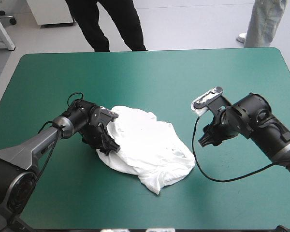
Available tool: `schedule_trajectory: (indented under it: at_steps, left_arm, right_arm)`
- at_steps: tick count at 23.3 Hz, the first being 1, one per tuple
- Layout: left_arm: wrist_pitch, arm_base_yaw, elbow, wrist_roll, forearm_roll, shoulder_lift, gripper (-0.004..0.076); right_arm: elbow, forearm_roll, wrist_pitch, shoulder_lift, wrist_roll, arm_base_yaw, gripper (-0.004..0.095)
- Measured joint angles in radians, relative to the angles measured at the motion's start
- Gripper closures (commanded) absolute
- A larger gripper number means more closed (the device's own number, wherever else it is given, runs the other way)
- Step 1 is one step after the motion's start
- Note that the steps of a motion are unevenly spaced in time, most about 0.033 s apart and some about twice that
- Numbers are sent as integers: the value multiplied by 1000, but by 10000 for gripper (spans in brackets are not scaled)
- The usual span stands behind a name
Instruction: Fold the cloth
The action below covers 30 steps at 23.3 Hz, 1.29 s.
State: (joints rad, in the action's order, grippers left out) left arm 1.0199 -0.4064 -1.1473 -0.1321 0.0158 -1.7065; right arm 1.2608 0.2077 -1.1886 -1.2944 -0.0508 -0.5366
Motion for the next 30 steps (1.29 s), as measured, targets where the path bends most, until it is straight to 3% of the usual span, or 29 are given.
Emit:
schedule_trajectory:
  at_steps: [3,4,16,20,26,30]
  left_arm:
    - [10,0,-4,-1,35,-9,719]
    - [8,0,-6,-1,47,-14,731]
    - [15,0,-12,-1,48,-22,731]
    - [13,0,-12,-1,48,-22,731]
    - [13,0,-12,-1,46,-22,731]
    - [12,0,-12,-1,43,-23,731]
  right_arm:
    - [-97,-59,112,0,-25,0,327]
    - [-142,-82,153,-6,-28,0,327]
    - [-236,-266,288,-252,-156,-18,360]
    - [-236,-265,318,-302,-164,-87,521]
    - [-211,-246,303,-360,-132,-108,908]
    - [-195,-251,286,-373,-128,-109,925]
